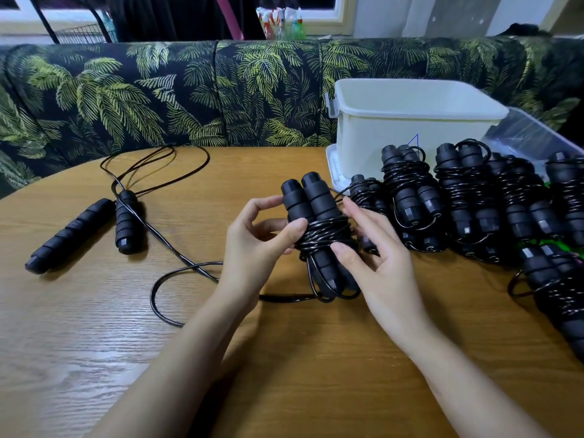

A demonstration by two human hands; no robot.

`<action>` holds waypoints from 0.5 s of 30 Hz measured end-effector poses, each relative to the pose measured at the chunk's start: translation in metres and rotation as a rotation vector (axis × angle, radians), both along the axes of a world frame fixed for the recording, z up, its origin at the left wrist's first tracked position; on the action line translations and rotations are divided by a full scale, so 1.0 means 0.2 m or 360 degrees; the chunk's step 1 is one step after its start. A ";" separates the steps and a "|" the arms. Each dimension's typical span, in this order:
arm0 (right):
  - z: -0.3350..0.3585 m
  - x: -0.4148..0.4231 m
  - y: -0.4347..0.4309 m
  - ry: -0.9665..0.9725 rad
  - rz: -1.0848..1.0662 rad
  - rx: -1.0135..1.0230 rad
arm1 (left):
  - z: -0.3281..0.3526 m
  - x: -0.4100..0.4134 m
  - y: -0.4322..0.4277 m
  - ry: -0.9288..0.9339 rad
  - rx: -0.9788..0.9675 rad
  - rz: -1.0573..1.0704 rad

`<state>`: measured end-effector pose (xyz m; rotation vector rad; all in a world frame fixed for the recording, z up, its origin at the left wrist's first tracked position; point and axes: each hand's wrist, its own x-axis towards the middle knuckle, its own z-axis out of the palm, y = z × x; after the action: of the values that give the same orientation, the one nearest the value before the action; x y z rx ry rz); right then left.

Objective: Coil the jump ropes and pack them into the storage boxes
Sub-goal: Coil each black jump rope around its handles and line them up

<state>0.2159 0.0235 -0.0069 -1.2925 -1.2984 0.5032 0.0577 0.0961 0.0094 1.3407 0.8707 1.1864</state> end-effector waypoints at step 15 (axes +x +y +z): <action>-0.02 -0.06 -0.02 -0.0924 -0.0323 -0.0239 | -0.01 0.02 -0.01 0.0040 0.0150 -0.0120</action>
<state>0.2039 0.0195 -0.0107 -1.7554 -1.5955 0.0763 0.0612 0.0935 0.0071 1.4548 0.7833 1.1661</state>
